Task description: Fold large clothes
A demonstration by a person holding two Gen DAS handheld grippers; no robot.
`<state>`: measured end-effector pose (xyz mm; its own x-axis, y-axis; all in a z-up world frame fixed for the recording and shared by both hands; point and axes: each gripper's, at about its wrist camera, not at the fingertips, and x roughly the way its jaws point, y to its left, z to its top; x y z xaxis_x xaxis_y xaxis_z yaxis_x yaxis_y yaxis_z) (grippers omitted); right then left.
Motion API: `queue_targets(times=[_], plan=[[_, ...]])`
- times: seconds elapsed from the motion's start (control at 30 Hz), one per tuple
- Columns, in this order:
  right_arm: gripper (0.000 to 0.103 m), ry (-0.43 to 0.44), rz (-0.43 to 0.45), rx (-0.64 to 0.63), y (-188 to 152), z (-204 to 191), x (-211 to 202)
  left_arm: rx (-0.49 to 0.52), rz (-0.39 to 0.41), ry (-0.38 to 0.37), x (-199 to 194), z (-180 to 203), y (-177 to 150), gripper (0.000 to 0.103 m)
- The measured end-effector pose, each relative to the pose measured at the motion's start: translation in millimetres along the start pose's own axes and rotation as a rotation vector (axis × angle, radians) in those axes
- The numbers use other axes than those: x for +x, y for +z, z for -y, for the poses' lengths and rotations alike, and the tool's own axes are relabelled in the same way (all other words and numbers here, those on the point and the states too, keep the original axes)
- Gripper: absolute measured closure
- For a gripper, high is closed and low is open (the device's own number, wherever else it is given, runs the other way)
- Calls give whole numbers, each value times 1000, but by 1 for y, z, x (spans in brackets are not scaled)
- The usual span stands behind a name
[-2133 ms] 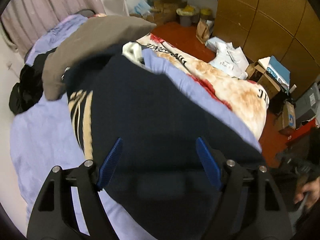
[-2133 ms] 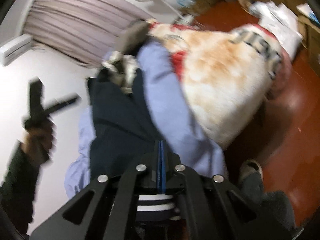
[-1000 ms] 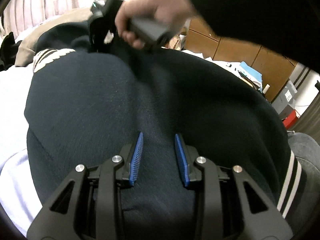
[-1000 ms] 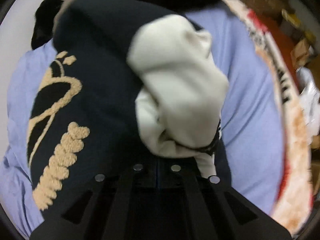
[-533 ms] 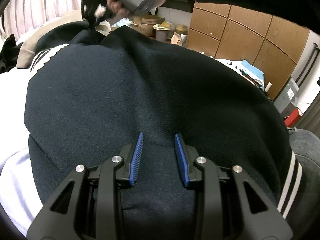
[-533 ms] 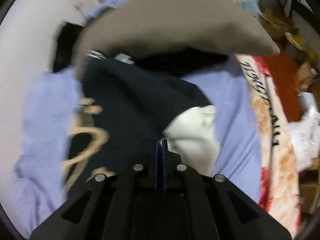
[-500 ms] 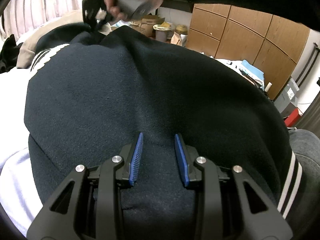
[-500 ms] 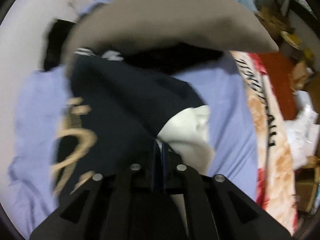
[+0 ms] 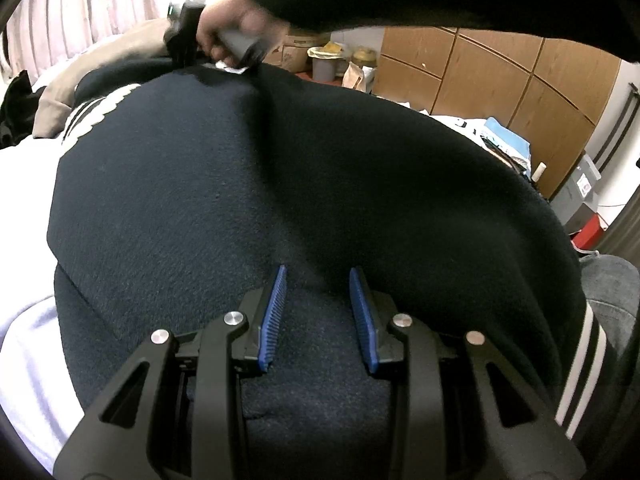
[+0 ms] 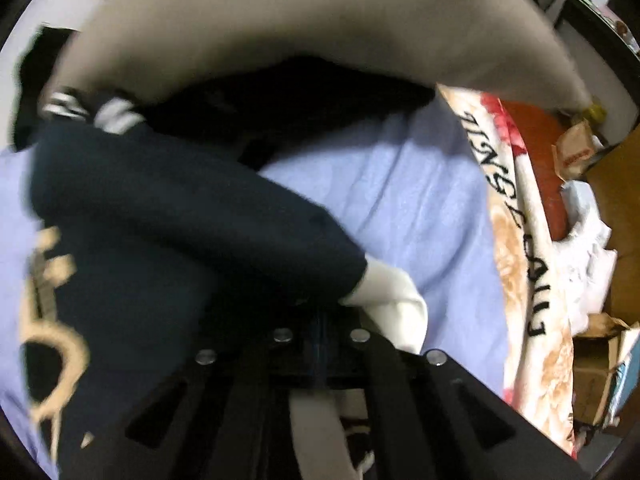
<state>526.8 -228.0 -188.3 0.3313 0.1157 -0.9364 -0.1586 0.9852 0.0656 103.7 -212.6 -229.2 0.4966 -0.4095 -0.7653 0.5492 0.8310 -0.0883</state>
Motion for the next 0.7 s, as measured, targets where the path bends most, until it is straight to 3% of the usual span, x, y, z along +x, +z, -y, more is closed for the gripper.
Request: queue_targets(times=[0.17, 0.23, 0.37, 0.5, 0.6, 0.7], plan=[[103, 146, -5, -59, -36, -18, -63, -13, 3, -4, 0, -3, 0, 71], [103, 138, -43, -90, -50, -30, -66, -26, 6, -7, -1, -6, 0, 71], [103, 63, -136, -75, -77, -37, -31, -22, 11, 3, 0, -5, -1, 71], [103, 90, -178, 26, -92, -33, 29, -20, 13, 23, 2, -5, 2, 71], [103, 62, -169, 34, -94, -39, 29, -28, 7, 27, 5, -6, 3, 71], [103, 68, -164, 1, -102, -38, -1, -8, 8, 30, 3, -2, 1, 71]])
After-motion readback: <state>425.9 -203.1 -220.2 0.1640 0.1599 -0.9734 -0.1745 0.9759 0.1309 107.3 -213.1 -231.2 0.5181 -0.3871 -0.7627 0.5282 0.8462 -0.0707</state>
